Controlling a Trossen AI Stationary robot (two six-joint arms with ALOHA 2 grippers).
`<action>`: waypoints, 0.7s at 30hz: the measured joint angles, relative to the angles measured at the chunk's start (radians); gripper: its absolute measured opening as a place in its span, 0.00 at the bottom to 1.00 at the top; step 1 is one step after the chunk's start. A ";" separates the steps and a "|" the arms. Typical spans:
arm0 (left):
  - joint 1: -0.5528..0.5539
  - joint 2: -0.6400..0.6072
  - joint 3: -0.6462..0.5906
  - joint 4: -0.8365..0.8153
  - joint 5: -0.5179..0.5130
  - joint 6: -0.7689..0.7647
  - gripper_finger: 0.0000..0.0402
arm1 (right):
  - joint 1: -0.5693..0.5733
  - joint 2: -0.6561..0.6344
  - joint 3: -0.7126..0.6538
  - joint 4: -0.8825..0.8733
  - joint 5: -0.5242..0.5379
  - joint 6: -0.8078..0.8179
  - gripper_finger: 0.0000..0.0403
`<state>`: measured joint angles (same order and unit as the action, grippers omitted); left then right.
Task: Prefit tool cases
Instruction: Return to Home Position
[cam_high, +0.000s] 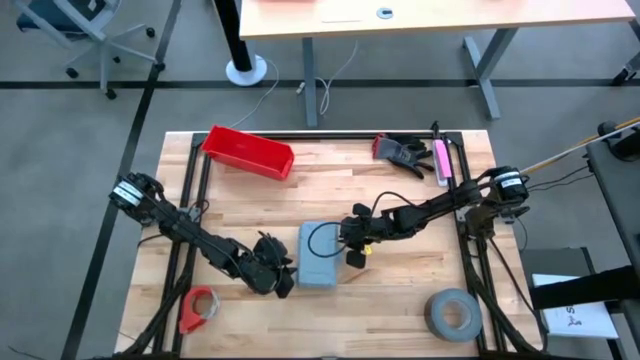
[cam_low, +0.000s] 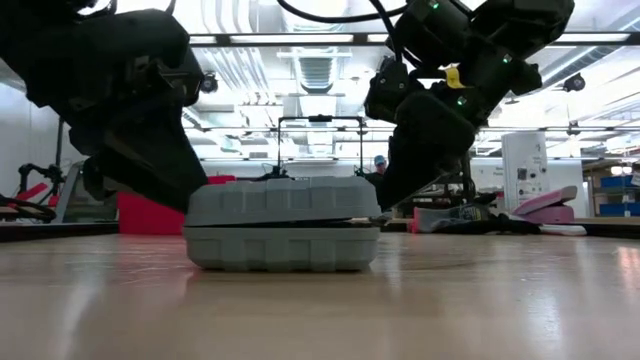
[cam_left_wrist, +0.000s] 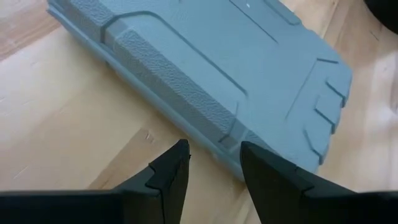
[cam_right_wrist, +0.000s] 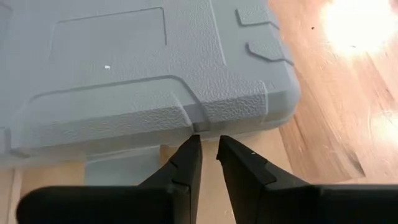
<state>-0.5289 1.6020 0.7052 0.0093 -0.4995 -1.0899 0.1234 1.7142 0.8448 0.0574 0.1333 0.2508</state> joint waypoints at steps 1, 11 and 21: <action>0.002 0.000 0.000 0.000 0.000 0.000 0.38 | 0.000 0.000 0.000 0.000 0.002 0.000 0.12; 0.008 0.000 0.000 0.024 -0.013 0.024 0.38 | -0.010 0.000 0.000 0.009 0.026 0.018 0.16; 0.009 0.000 0.000 0.055 -0.023 0.076 0.38 | -0.025 0.000 0.000 0.052 0.026 0.021 0.12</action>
<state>-0.5198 1.6020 0.7052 0.0643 -0.5229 -1.0140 0.0988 1.7142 0.8448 0.1098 0.1593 0.2722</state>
